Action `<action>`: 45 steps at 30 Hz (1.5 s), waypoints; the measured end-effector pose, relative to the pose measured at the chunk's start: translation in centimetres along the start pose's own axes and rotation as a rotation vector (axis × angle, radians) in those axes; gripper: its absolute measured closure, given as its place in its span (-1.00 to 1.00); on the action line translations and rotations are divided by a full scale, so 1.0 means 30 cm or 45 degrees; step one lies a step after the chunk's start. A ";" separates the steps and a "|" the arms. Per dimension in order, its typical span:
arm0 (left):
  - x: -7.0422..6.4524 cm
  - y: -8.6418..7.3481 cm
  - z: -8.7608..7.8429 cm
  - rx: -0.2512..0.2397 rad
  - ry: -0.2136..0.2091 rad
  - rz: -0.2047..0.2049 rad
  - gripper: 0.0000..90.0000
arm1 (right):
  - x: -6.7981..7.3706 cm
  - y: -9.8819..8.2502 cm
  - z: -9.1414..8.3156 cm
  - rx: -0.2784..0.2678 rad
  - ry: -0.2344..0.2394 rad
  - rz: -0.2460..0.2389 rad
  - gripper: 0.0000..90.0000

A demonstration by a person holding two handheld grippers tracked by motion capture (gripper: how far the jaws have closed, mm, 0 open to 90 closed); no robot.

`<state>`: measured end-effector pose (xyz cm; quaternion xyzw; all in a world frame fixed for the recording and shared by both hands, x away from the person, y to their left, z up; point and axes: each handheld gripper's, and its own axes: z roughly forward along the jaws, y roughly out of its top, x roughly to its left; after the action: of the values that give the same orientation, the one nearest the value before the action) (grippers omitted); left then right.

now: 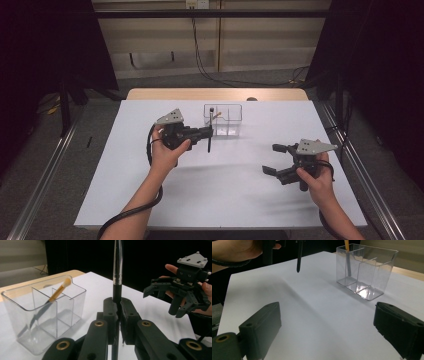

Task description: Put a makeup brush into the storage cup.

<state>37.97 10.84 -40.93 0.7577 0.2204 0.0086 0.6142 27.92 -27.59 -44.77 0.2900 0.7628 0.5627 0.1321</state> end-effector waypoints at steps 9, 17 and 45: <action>0.012 0.016 -0.006 -0.015 0.028 0.016 0.87 | -0.002 -0.020 -0.031 0.014 -0.010 -0.001 -0.85; 0.024 0.034 -0.011 -0.023 0.047 0.022 0.87 | -0.006 -0.036 -0.060 0.017 -0.028 0.007 -0.84; 0.080 0.120 -0.034 -0.082 0.123 0.037 0.87 | -0.005 -0.075 -0.107 0.031 -0.050 0.020 -0.83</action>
<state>41.00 12.08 -37.94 0.7393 0.2382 0.0612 0.6268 25.68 -30.63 -45.82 0.3085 0.7646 0.5486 0.1391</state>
